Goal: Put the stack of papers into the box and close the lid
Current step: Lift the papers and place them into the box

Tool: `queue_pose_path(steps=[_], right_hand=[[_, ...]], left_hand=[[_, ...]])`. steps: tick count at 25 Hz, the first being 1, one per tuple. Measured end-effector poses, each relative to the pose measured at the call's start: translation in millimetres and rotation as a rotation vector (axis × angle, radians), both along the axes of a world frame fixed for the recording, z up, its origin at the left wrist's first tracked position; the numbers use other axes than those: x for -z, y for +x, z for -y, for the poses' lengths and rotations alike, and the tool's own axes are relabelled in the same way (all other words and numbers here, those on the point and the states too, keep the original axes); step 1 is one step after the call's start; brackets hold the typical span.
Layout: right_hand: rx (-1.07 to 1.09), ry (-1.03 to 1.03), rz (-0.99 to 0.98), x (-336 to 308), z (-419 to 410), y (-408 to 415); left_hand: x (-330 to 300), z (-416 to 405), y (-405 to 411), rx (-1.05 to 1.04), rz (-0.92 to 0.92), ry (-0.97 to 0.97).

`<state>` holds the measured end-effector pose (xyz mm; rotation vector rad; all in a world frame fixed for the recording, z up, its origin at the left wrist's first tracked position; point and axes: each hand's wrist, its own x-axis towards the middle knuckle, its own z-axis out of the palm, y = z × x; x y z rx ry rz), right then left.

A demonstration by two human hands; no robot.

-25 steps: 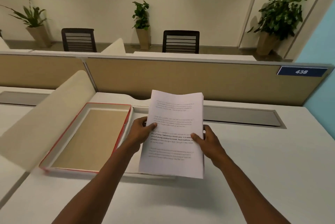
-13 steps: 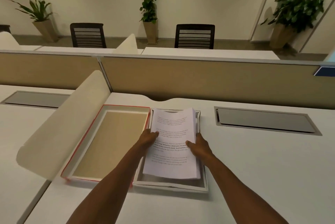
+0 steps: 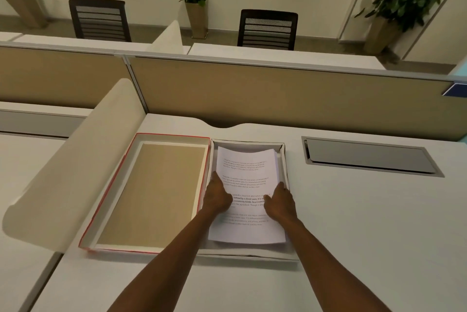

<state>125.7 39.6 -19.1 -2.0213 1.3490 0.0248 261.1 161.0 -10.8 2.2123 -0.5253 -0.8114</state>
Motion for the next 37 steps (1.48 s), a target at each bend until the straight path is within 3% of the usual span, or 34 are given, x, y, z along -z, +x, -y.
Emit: queue_pose_path(steps=[4,7,12,16,22,26,30,34,37], right_hand=[[0.092,-0.045,0.075,0,-16,0],[0.138,-0.189,0.136,1,-24,-5],[-0.025,-0.349,0.057,12,-31,-13],[-0.165,-0.595,-0.026,24,-40,-21],[-0.214,-0.490,-0.052,32,-44,-29],[-0.169,-0.470,0.166,13,-53,-31],[-0.291,-0.436,0.352,5,-101,-23],[-0.481,-0.423,0.406,10,-159,-8],[-0.611,-0.492,0.351,16,-184,0]], left_hand=[[8,1,-8,0.055,0.097,0.082],[14,0,-14,0.113,0.203,0.139],[21,-2,-17,0.170,0.327,0.208],[28,-8,-26,0.231,0.481,0.189],[26,-22,-43,0.393,0.513,0.229],[6,-35,-43,0.276,0.483,-0.041],[-3,-78,-41,0.103,0.456,-0.275],[1,-135,-2,-0.118,0.504,-0.194],[4,-168,21,-0.147,0.521,-0.051]])
